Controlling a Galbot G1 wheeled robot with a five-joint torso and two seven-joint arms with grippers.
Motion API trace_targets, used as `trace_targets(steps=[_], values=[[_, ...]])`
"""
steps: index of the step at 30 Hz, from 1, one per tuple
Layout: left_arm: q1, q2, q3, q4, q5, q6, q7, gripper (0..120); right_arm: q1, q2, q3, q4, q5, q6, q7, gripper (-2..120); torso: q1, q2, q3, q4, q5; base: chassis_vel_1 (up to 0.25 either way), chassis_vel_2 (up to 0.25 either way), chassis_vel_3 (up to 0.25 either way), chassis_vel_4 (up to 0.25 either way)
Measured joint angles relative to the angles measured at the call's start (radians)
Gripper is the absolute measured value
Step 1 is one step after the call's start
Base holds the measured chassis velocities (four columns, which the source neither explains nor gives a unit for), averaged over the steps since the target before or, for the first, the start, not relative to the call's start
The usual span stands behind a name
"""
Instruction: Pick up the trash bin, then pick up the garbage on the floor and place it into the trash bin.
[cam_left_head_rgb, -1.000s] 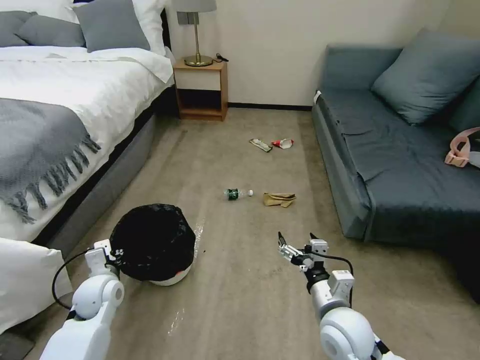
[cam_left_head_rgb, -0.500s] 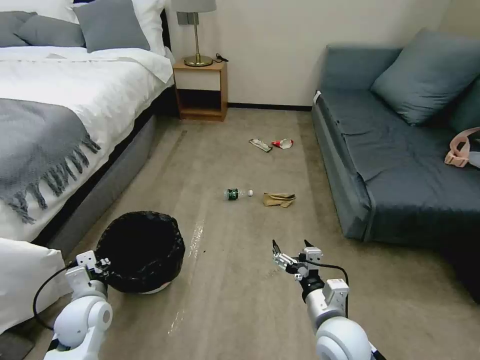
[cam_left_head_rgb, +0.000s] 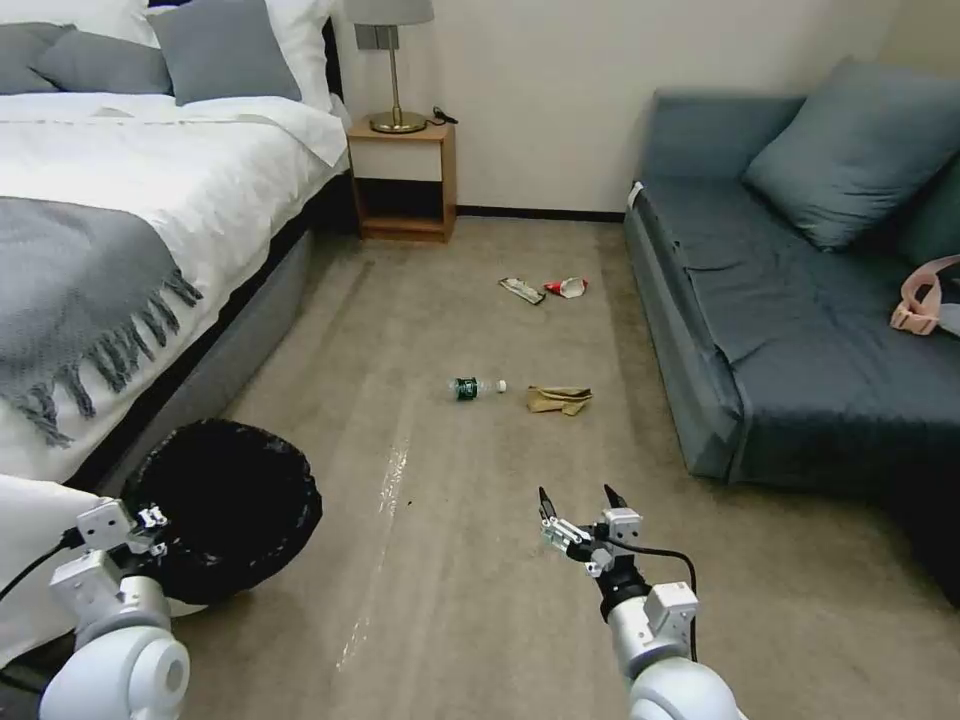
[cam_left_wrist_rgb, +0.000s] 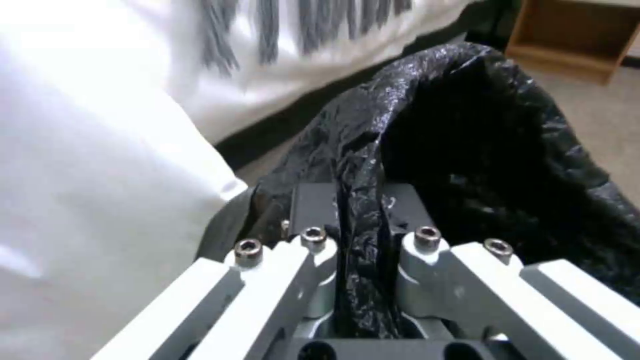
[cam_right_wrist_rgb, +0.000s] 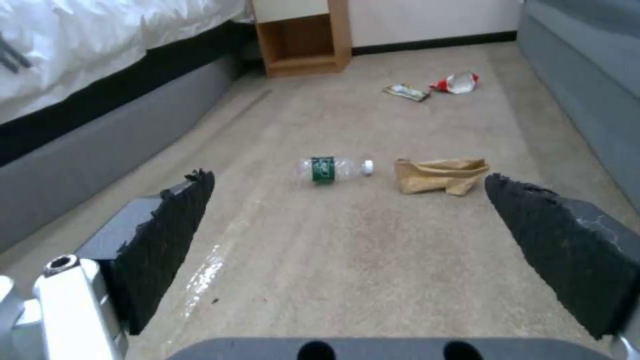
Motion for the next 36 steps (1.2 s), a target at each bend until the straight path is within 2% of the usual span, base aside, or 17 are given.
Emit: trace_targets(steps=[10,16,25,31,36], values=[[0.041,0.003,-0.003,-0.114,0.073,-0.015,0.004,6,-0.039,0.026,0.014,-0.006,-0.022,0.033,-0.038,100,0.000,0.000,0.000,-0.0002,0.0000,0.000,0.000,0.000,0.000],[0.054,0.007,-0.006,-0.151,0.090,-0.020,0.004,6,-0.021,0.031,0.005,-0.012,-0.018,0.034,-0.051,100,0.000,0.000,0.000,0.0000,0.0000,0.000,0.000,0.000,0.000],[0.050,0.008,0.024,-0.162,0.115,-0.023,0.007,6,-0.007,0.033,0.008,-0.037,-0.008,0.055,-0.083,100,0.000,0.000,0.000,-0.0001,0.0000,0.000,0.000,0.000,0.000],[0.053,0.005,0.065,-0.136,0.146,-0.037,0.021,6,-0.003,0.033,0.009,-0.047,0.006,0.061,-0.089,100,0.000,0.000,0.000,-0.0001,0.0000,0.000,0.000,0.000,0.000],[0.053,0.004,0.080,-0.124,0.151,-0.040,0.023,6,0.001,0.033,0.009,-0.051,0.019,0.061,-0.093,100,0.000,0.000,0.000,0.0000,0.0000,0.000,0.000,0.000,0.000]])
